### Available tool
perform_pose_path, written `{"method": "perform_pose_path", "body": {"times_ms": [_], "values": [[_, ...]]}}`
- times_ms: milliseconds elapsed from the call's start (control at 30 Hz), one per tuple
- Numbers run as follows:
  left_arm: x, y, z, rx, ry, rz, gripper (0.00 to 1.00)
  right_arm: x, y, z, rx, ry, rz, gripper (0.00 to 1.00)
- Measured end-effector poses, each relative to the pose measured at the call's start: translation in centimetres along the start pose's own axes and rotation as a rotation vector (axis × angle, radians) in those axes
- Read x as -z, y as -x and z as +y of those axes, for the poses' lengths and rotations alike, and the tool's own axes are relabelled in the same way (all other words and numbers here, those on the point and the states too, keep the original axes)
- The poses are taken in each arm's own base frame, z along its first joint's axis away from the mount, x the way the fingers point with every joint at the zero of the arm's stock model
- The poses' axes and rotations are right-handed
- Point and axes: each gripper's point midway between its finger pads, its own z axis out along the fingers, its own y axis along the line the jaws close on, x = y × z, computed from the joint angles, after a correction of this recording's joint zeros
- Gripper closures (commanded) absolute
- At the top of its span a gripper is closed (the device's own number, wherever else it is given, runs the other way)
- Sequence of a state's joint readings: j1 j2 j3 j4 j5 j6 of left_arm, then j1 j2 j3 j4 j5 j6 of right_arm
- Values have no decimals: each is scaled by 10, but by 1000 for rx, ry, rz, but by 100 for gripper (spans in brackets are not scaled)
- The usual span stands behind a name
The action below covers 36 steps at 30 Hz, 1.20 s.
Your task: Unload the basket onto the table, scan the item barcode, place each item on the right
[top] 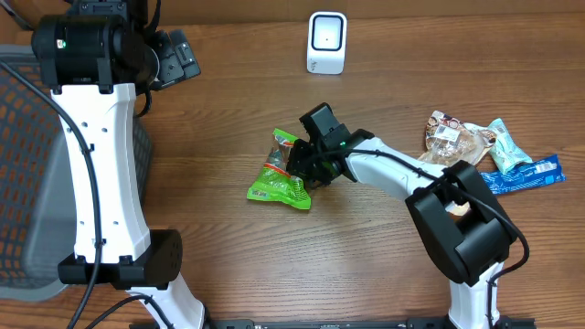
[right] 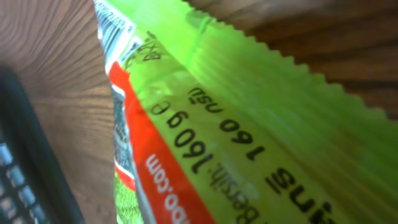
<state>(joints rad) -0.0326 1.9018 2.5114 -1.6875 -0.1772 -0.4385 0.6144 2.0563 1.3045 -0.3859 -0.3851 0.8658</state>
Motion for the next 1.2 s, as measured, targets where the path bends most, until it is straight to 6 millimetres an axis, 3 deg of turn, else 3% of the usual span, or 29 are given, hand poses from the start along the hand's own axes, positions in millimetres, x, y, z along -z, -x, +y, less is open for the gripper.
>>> {"method": "perform_pose_path", "body": {"times_ms": [233, 333, 433, 533, 900, 1033, 1200], "values": [[0, 0, 0, 0, 0, 0, 0, 30, 11, -6, 288, 181, 117, 96], [0, 0, 0, 0, 0, 0, 0, 58, 18, -4, 391, 276, 127, 96], [0, 0, 0, 0, 0, 0, 0, 105, 17, 14, 540, 417, 100, 96], [0, 0, 0, 0, 0, 0, 0, 136, 13, 27, 633, 499, 72, 96], [0, 0, 0, 0, 0, 0, 0, 222, -8, 44, 912, 570, -71, 96], [0, 0, 0, 0, 0, 0, 0, 241, -14, 52, 982, 565, -129, 96], [0, 0, 0, 0, 0, 0, 0, 239, -11, 48, 989, 535, -138, 96]]}}
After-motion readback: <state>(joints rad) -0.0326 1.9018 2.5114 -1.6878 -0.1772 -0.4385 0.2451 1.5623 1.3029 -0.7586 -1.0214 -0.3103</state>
